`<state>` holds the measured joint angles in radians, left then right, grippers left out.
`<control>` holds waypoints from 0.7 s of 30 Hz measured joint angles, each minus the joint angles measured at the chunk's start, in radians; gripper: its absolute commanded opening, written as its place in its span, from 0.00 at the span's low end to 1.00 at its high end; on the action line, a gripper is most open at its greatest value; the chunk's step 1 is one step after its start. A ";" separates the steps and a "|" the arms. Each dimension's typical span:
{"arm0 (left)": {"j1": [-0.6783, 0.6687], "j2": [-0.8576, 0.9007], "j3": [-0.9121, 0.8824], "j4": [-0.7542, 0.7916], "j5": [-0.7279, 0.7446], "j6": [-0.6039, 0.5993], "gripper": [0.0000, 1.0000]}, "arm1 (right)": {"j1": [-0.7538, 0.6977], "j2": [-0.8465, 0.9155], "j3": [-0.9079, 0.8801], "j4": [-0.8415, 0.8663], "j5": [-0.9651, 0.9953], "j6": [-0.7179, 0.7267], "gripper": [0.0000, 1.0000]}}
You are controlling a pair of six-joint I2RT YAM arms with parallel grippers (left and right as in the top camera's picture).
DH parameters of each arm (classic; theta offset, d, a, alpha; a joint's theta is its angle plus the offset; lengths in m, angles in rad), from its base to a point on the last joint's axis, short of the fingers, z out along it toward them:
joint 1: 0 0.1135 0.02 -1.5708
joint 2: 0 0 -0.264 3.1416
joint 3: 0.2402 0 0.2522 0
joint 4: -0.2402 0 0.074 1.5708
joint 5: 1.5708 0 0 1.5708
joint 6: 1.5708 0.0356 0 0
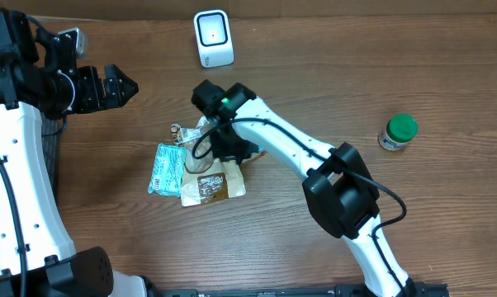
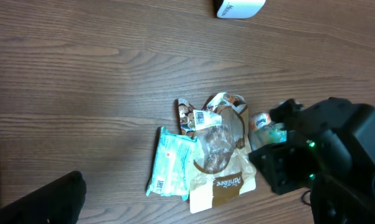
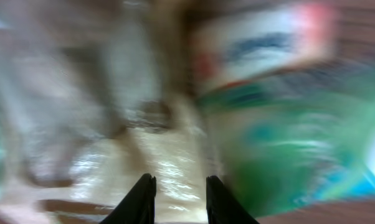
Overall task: Scan the item barcode
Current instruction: 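Release the jar and move the right gripper over the item pile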
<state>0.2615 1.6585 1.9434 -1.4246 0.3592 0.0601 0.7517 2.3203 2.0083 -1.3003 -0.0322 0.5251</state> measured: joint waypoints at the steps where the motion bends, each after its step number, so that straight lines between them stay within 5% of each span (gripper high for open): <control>1: 0.000 0.000 0.000 0.000 0.000 0.000 0.99 | -0.009 0.000 0.000 -0.028 0.023 -0.001 0.24; 16: 0.000 0.000 0.000 0.000 0.000 0.000 1.00 | -0.164 -0.013 0.000 -0.143 0.125 -0.099 0.19; 21: 0.000 0.000 0.000 0.000 0.000 0.000 0.99 | -0.245 -0.085 -0.001 -0.116 0.065 -0.182 0.29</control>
<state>0.2615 1.6585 1.9434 -1.4242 0.3592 0.0601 0.5064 2.2353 2.0075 -1.4158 0.0326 0.3435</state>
